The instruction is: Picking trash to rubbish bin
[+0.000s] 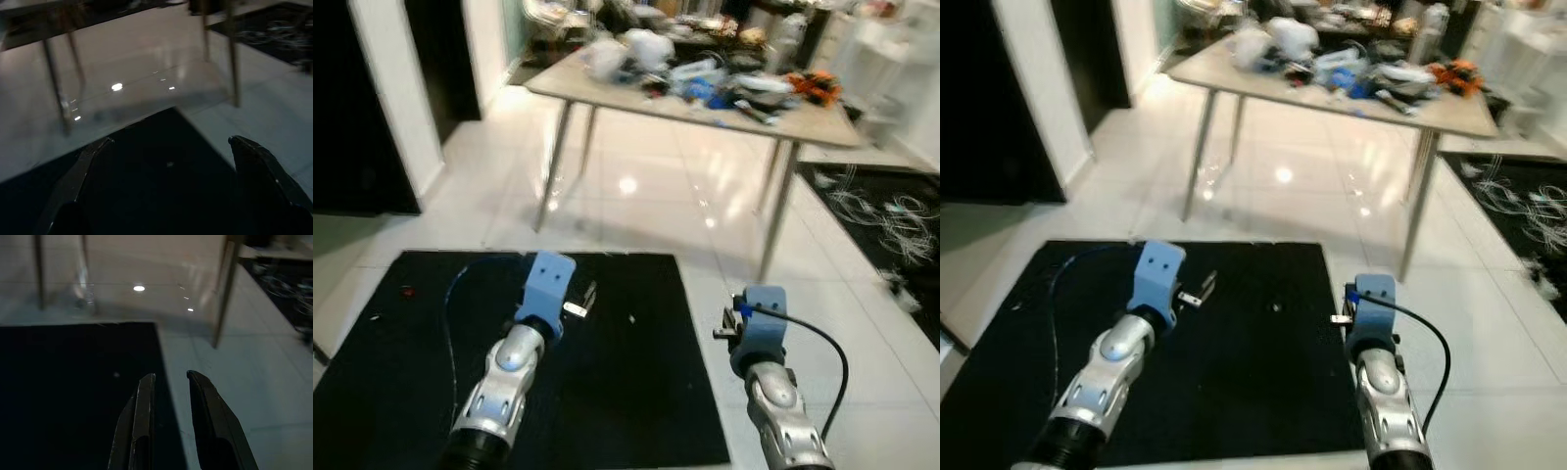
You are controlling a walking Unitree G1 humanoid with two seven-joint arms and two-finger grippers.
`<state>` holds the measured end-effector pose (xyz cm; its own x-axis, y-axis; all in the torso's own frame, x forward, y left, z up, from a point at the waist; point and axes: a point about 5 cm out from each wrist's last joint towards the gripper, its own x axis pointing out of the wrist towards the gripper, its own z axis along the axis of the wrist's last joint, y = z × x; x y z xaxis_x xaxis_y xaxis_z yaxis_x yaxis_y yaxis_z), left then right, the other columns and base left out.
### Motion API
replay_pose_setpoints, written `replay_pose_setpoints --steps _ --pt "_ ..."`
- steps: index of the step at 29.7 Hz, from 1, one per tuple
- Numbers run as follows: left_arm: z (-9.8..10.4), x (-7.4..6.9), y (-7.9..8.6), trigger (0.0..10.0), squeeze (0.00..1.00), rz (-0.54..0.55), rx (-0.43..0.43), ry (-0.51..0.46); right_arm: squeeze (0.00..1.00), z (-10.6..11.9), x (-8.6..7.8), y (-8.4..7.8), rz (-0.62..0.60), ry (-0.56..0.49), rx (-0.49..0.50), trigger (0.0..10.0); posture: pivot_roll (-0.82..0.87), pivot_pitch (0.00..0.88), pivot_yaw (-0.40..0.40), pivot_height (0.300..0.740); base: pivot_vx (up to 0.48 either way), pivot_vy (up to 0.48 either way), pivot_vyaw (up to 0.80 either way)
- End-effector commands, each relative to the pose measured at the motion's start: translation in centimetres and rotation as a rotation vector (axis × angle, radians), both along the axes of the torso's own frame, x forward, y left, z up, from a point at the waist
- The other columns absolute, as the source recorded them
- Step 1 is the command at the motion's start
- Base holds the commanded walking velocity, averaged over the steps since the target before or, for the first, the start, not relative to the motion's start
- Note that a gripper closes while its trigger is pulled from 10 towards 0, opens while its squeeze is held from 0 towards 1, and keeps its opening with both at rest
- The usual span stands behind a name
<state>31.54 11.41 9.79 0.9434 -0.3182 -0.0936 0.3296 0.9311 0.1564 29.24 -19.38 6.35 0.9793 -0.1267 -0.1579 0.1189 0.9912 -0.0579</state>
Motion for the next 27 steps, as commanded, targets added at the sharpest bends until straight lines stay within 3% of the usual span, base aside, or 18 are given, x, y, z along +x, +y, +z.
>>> replay_pose_setpoints --steps 1,8,12,17,27 --pt "0.06 0.14 -0.39 10.0 0.0 -0.005 -0.021 0.011 0.0 0.19 0.0 0.01 0.004 -0.002 -0.003 10.0 -0.12 0.009 -0.041 0.74 0.0 0.0 -0.8" --pt "0.46 0.59 -0.13 10.0 0.0 0.001 -0.003 -0.007 0.0 0.15 0.05 -0.49 0.0 0.005 -0.01 10.0 -0.11 0.0 -0.048 0.74 0.0 0.0 -0.8" --pt "0.44 0.54 0.21 10.0 0.0 0.032 -0.07 0.009 0.0 -0.51 -0.39 -0.59 0.011 0.038 0.004 10.0 -0.11 0.0 -0.052 0.74 0.0 0.0 0.0" --pt "0.17 0.19 0.26 10.0 0.0 0.03 -0.067 0.005 0.0 -0.03 -0.47 0.13 0.045 -0.009 0.001 10.0 -0.11 0.0 -0.051 0.74 0.0 0.0 0.0" --pt "0.42 -0.27 -0.48 10.0 0.0 -0.009 -0.109 -0.017 0.0 0.22 -0.2 0.26 0.055 -0.021 -0.007 10.0 -0.11 0.0 -0.05 0.74 0.438 0.0 0.0"
